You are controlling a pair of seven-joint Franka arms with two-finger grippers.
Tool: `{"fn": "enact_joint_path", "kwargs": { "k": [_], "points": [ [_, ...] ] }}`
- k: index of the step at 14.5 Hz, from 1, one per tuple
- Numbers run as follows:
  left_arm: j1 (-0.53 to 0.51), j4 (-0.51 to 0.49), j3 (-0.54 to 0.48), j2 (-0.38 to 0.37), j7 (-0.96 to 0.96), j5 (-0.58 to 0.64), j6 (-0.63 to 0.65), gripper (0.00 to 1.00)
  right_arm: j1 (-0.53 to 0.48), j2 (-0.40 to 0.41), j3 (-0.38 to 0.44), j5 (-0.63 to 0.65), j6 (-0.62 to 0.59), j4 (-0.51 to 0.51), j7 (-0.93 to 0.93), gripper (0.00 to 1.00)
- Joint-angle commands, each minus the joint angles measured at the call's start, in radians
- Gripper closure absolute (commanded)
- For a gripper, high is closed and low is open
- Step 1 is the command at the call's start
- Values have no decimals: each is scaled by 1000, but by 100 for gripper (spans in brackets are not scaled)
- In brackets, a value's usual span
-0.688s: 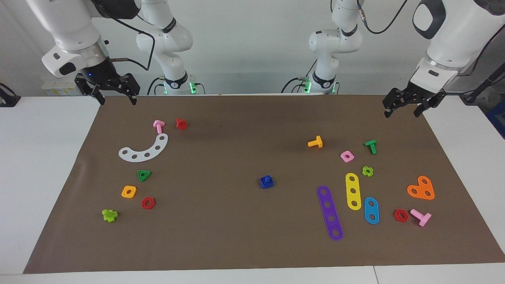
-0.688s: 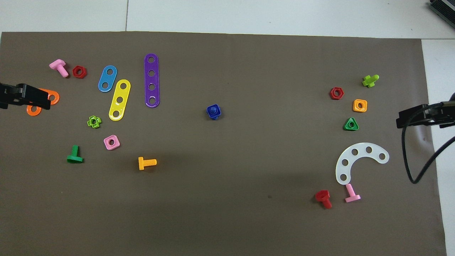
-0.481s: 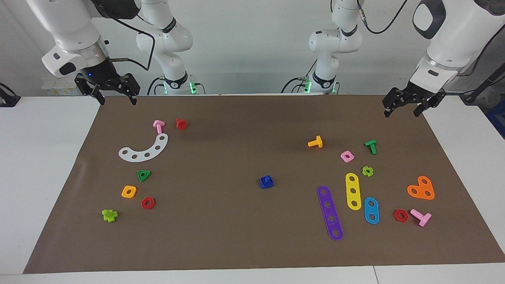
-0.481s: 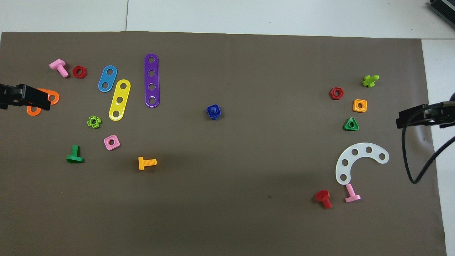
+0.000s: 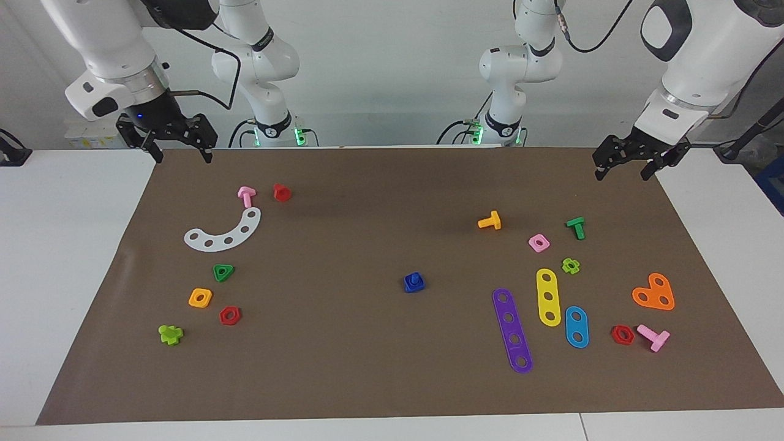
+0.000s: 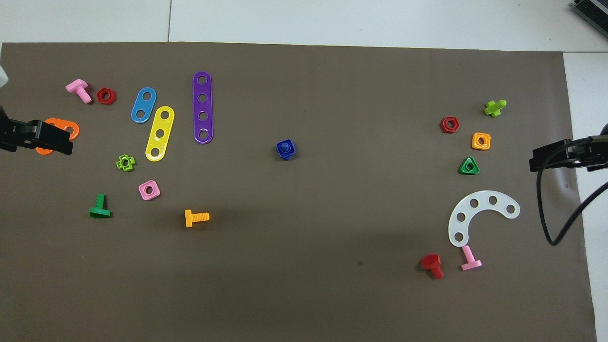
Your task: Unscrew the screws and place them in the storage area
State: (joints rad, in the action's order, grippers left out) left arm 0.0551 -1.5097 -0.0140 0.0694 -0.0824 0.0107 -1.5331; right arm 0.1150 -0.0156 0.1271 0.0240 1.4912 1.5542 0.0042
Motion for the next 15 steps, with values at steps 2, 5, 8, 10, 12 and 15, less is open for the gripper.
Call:
{"fn": "enact_joint_path", "kwargs": {
  "k": [2,5,8,10,12,15],
  "points": [
    [89,-34,-3,1,100,-17,-15,0,-5,-26,-4,-13,-3,29,13,0],
    [178,-27,-4,59,265,-58,-74,0,-5,-26,-4,-13,-3,29,11,0],
    [264,-24,-4,119,436,-97,-191,0,-6,-26,-4,-13,-3,29,11,0],
    [316,-21,-4,164,541,-107,-286,0,-6,-26,-3,-13,0,30,11,0],
    [356,-20,-4,209,624,-120,-349,1,-8,-26,-4,-13,1,30,11,0],
    [417,6,-7,298,737,-127,-439,5,-8,-27,-4,-13,4,33,13,0]
  ]
}}
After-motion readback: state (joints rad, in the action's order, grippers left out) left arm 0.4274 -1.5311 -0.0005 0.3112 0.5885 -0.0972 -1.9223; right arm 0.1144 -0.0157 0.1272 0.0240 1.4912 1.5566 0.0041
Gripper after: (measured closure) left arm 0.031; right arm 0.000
